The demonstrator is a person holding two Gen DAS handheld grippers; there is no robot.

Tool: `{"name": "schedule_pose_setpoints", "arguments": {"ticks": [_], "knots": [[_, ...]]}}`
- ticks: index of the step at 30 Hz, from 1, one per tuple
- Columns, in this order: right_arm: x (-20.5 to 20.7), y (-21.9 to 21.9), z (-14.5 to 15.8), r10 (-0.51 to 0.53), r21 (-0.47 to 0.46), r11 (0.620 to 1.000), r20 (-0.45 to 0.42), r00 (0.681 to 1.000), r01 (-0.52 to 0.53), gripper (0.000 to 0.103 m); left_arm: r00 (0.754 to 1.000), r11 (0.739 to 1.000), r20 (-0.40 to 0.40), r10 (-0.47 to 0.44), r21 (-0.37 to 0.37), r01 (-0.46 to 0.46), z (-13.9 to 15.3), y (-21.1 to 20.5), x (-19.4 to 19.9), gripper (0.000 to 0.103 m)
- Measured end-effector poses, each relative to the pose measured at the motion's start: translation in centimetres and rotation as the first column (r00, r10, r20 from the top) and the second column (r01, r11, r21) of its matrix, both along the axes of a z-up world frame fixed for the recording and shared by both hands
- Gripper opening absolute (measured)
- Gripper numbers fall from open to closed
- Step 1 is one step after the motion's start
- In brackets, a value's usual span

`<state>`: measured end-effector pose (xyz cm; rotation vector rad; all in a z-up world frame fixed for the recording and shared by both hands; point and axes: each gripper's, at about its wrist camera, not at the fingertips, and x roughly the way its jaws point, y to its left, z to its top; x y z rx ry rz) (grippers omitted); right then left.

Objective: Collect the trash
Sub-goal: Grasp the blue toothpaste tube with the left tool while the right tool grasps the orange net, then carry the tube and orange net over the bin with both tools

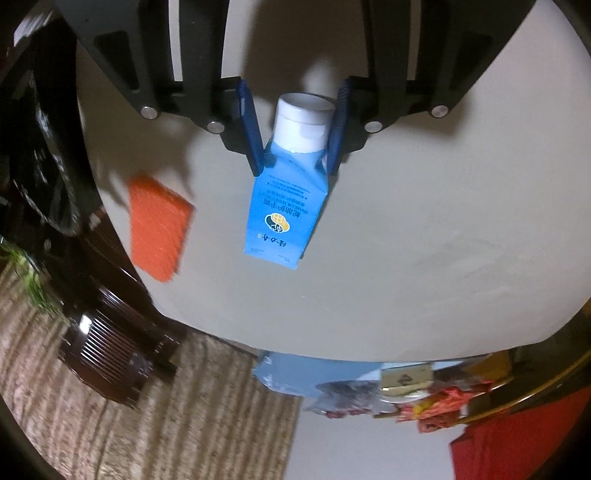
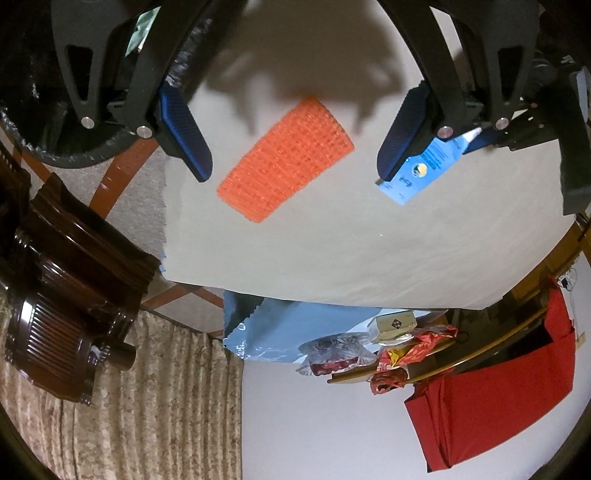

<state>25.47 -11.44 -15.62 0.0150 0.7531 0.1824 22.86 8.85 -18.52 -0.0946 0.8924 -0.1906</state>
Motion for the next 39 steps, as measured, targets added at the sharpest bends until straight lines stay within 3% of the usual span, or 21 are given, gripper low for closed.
{"name": "schedule_pose_setpoints", "arguments": {"ticks": [9, 19, 24, 27, 32, 39], "knots": [[3.6, 1.6, -3.7, -0.124, -0.018, 0.992, -0.076, 0.989, 0.123, 0.088, 0.996, 0.996, 0.048, 0.075, 0.037, -0.077, 0.5, 2.3, 2.1, 0.034], [5.9, 2.0, -7.0, -0.173, -0.046, 0.985, -0.145, 0.974, 0.169, 0.088, 0.995, 0.995, 0.048, 0.093, 0.034, -0.094, -0.2, 3.0, 3.4, 0.034], [6.2, 2.1, -7.5, -0.155, -0.053, 0.988, -0.157, 0.975, 0.148, 0.076, 0.994, 0.994, 0.049, 0.099, 0.037, -0.101, -0.2, 3.0, 3.3, 0.034], [6.1, 2.3, -7.4, -0.141, -0.064, 0.989, -0.152, 0.978, 0.133, 0.062, 0.993, 0.994, 0.051, 0.105, 0.038, -0.107, 0.0, 3.1, 3.4, 0.034], [6.1, 2.6, -7.2, -0.113, -0.078, 0.992, -0.151, 0.982, 0.102, 0.025, 0.993, 0.994, 0.066, 0.1, 0.043, -0.103, 0.8, 2.6, 3.2, 0.034], [4.9, 2.6, -5.0, -0.071, -0.013, 0.997, -0.115, 0.991, 0.07, 0.022, 0.991, 0.995, 0.092, 0.093, 0.035, -0.097, 2.6, 2.0, 2.4, 0.034]]}}
